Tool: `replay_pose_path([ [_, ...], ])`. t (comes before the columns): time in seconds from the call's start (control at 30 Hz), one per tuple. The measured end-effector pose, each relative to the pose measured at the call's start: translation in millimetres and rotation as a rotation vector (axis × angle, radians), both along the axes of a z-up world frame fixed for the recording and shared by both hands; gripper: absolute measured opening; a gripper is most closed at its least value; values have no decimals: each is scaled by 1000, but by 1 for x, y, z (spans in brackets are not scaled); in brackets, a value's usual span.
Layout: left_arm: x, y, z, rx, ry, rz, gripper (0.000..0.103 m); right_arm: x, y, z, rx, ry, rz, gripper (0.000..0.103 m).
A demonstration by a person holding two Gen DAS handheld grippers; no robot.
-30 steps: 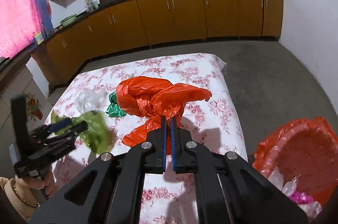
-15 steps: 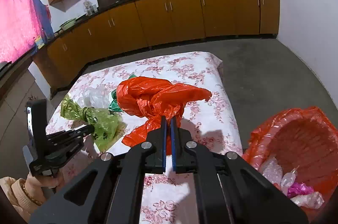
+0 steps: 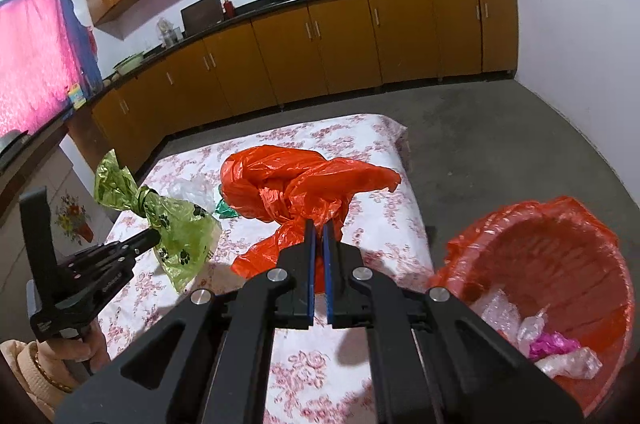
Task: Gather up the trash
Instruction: 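Carry orange-red and green paw-print bags over the red basket and open both tools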
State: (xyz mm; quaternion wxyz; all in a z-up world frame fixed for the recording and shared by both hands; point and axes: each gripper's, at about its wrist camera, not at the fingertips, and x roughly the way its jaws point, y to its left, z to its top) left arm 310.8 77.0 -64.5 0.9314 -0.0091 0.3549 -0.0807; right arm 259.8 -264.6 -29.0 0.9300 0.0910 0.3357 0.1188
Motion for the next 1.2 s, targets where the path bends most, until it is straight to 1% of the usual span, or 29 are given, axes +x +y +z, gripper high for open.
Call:
replay_pose_path([
  [0.23, -21, -40, 19, -14, -39, -87, 2, -26, -33, 11, 0, -19, -77, 4],
  [0.4, -36, -83, 29, -24, -64, -179, 2, -51, -65, 16, 6, -29, -165, 4],
  [0.6, -53, -134, 35, -32, -84, -287, 2, -84, -105, 20, -9, -43, -282, 4],
  [0.8, -69, -192, 34, -51, -81, -390, 2, -110, -145, 19, -6, -47, -391, 4],
  [0.97, -75, -224, 29, -58, -72, -460, 2, -123, -172, 13, 11, -38, -464, 4],
  [1.2, -79, -265, 15, -43, -47, -540, 2, -130, -187, 6, 27, -26, -511, 4],
])
